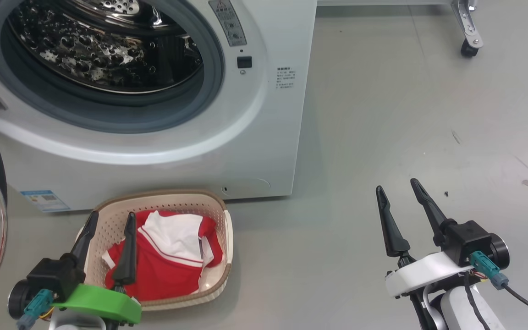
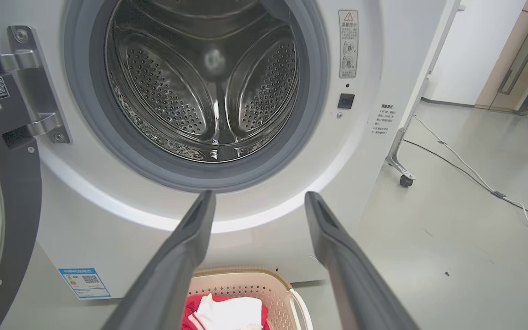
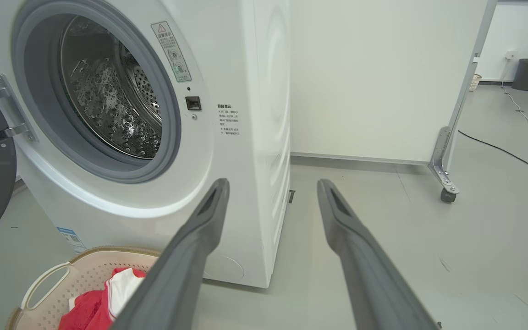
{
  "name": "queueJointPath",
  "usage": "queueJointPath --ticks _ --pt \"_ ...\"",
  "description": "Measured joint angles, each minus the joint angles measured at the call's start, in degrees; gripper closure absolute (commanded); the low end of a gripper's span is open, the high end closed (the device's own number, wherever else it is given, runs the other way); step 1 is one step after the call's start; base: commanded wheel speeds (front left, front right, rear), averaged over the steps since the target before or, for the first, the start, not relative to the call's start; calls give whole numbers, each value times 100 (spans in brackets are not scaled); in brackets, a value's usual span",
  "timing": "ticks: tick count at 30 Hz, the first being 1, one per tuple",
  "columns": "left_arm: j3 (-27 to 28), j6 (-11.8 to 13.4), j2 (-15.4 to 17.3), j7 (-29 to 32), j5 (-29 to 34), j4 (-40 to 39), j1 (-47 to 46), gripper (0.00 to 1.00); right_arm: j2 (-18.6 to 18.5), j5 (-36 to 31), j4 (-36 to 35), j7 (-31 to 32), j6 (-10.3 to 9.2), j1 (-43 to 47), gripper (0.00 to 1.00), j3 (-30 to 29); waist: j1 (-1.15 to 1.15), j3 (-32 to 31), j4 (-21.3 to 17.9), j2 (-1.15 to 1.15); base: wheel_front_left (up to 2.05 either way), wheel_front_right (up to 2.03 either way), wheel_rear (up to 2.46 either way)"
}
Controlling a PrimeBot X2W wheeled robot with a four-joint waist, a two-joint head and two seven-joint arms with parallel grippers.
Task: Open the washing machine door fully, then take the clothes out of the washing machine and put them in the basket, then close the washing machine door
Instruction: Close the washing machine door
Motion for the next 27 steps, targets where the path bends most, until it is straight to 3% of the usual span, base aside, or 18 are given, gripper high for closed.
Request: queueJointPath --ticks 13,27 --pt "109 1 -10 0 96 66 0 0 2 -31 18 0 21 -1 0 -1 0 1 1 0 -130 131 -1" --pt "136 1 -31 0 135 42 -1 0 4 -31 29 0 24 -2 0 0 0 -3 0 0 -75 75 0"
